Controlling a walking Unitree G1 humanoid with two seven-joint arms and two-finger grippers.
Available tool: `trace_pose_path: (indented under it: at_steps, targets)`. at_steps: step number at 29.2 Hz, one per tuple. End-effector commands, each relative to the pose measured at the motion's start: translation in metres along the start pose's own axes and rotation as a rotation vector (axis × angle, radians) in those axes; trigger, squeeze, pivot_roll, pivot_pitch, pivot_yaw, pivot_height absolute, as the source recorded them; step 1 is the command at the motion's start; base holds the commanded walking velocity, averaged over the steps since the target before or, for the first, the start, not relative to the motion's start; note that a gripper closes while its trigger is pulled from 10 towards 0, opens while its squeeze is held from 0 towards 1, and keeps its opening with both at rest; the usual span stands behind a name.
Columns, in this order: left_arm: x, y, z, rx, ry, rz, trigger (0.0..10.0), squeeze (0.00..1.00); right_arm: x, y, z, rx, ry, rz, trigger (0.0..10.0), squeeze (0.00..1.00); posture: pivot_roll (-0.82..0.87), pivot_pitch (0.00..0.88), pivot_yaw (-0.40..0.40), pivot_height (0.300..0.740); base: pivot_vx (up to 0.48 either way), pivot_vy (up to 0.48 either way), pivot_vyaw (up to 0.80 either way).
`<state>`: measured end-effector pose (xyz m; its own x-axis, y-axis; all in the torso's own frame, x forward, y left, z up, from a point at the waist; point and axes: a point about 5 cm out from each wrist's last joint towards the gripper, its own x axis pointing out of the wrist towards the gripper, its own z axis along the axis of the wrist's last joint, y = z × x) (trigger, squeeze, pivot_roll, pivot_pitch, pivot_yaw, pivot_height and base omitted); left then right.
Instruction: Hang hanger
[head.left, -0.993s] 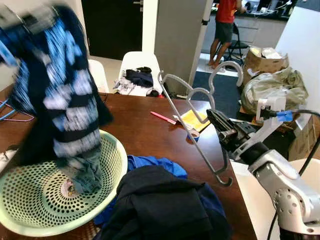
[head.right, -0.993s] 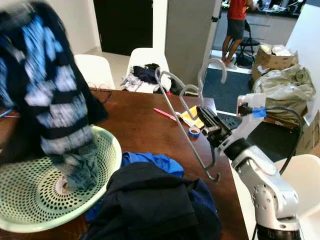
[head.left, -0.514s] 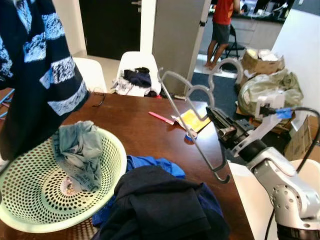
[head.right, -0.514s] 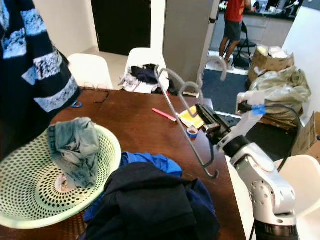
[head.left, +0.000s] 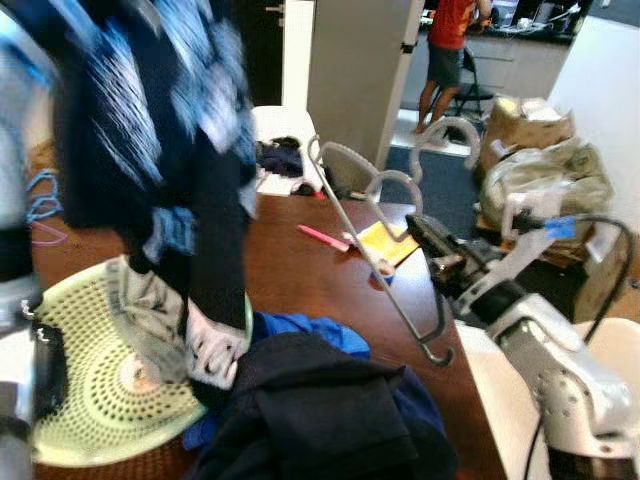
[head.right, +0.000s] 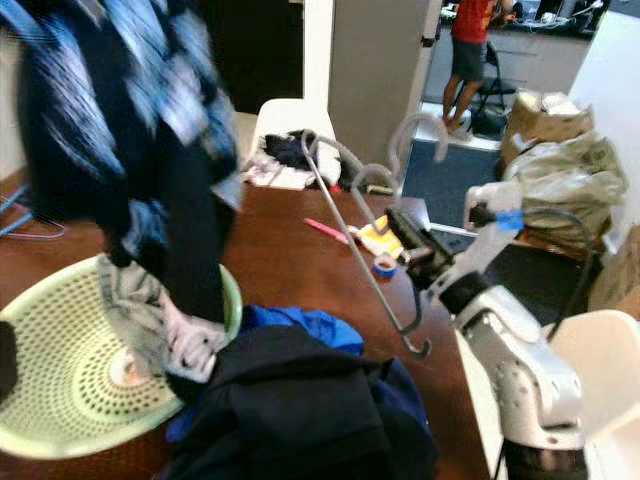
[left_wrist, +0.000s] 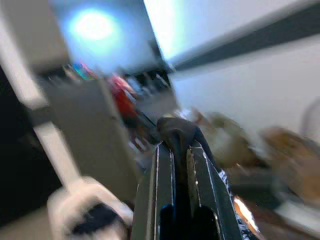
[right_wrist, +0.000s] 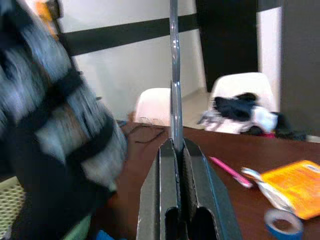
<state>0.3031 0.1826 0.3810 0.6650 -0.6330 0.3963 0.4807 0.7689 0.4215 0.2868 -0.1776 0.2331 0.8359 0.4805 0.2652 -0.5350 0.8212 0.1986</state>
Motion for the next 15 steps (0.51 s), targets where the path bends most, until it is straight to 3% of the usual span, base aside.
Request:
trace_pose_path:
  at_steps: [1,3,5,6,7,9,10,11,15]
  targets:
    - [-0.006,-0.024,-0.009,0.009,0.044,-0.133,0.0,0.00,-0.004,-0.002,0.003,-0.015,-0.004,-0.013,10.0,0.00,0.03,0.000,-0.061,0.740,0.000,0.000,0.00]
    - [-0.059,-0.087,-0.068,-0.085,0.347,-0.434,0.0,0.00,-0.008,-0.004,0.003,-0.019,0.008,-0.015,10.0,0.00,0.03,0.001,-0.066,0.740,0.000,0.000,0.00]
    - [-0.059,-0.087,-0.068,-0.085,0.347,-0.434,0.0,0.00,-0.008,-0.004,0.003,-0.019,0.008,-0.015,10.0,0.00,0.03,0.001,-0.066,0.740,0.000,0.000,0.00]
    - [-0.111,-0.130,-0.088,-0.248,0.527,-0.646,0.0,0.00,-0.009,-0.007,0.003,-0.022,0.017,-0.016,10.0,0.00,0.04,0.006,-0.073,0.740,0.000,0.000,0.00]
    - [-0.123,-0.139,-0.088,-0.312,0.560,-0.690,0.0,0.00,-0.009,-0.008,0.003,-0.022,0.020,-0.016,10.0,0.00,0.04,0.006,-0.073,0.740,0.000,0.000,0.00]
    - [-0.123,-0.139,-0.088,-0.312,0.560,-0.690,0.0,0.00,-0.009,-0.008,0.003,-0.022,0.020,-0.016,10.0,0.00,0.04,0.006,-0.073,0.740,0.000,0.000,0.00]
    - [-0.131,-0.141,-0.084,-0.363,0.578,-0.704,0.0,0.00,-0.008,-0.008,0.002,-0.020,0.023,-0.014,10.0,0.00,0.04,0.006,-0.077,0.740,0.000,0.000,0.00]
    - [-0.131,-0.141,-0.084,-0.363,0.578,-0.704,0.0,0.00,-0.008,-0.008,0.002,-0.020,0.023,-0.014,10.0,0.00,0.04,0.006,-0.077,0.740,0.000,0.000,0.00]
    - [-0.139,-0.123,-0.067,-0.358,0.579,-0.655,0.0,0.00,-0.005,-0.006,0.000,-0.012,0.028,-0.001,10.0,0.00,0.05,0.005,-0.083,0.740,0.000,0.000,0.00]
